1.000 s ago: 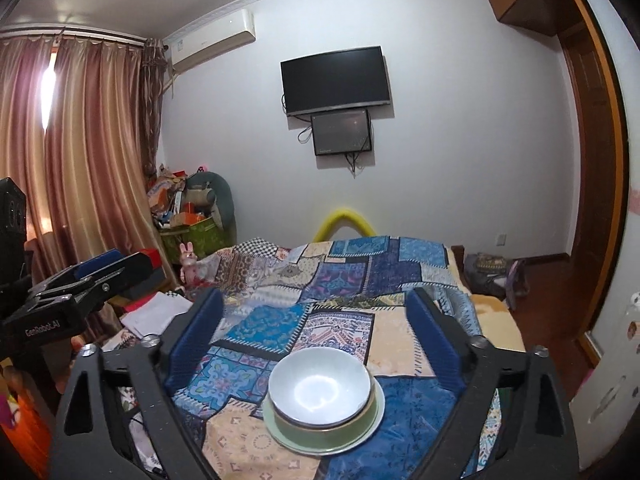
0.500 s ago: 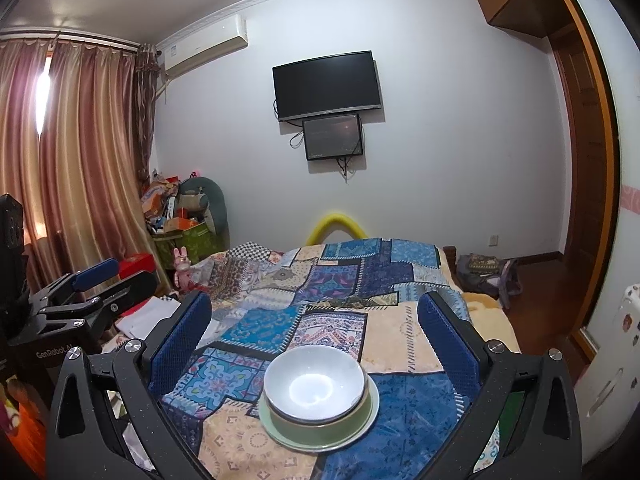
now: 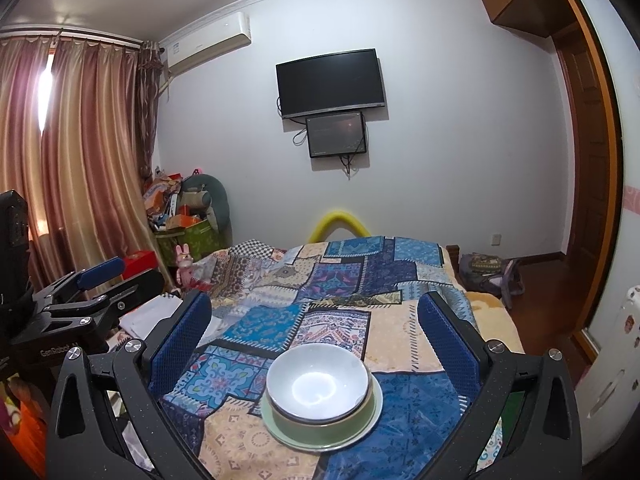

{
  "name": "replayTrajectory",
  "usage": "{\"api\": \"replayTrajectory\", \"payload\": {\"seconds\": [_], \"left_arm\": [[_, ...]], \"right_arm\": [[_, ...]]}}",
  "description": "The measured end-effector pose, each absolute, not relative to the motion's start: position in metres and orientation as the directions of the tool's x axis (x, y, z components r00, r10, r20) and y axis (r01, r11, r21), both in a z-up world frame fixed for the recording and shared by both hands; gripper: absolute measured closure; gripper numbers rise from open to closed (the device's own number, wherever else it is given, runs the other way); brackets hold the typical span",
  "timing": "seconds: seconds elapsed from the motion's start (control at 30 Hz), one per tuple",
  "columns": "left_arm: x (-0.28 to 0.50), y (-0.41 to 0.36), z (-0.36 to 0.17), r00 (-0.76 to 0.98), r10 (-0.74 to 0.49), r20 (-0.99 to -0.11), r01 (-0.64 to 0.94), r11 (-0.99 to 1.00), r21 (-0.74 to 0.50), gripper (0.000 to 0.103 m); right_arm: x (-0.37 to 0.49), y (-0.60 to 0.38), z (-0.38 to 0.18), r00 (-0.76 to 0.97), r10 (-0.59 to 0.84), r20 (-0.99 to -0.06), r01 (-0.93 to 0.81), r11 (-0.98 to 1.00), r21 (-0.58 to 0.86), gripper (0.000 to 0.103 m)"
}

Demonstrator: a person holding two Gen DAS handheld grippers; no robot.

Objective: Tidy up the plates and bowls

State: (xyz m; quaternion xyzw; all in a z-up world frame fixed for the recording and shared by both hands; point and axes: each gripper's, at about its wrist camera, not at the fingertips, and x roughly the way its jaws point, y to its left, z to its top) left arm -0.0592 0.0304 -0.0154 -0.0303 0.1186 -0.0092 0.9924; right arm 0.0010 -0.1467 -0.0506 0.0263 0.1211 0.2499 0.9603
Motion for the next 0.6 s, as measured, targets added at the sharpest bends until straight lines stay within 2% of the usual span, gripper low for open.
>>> {"api": "replayTrajectory", "payload": {"seconds": [0.6], "left_arm": [[-0.0609, 0.0297, -0.0147, 0.972, -0.027, -0.232, 0.013, 0.998, -0.062, 0.0]], "right_arm": [[-0.0022, -0.1467, -0.0481, 0.843, 0.49, -0.22, -0.476, 0.871, 0.119, 0.0]]}}
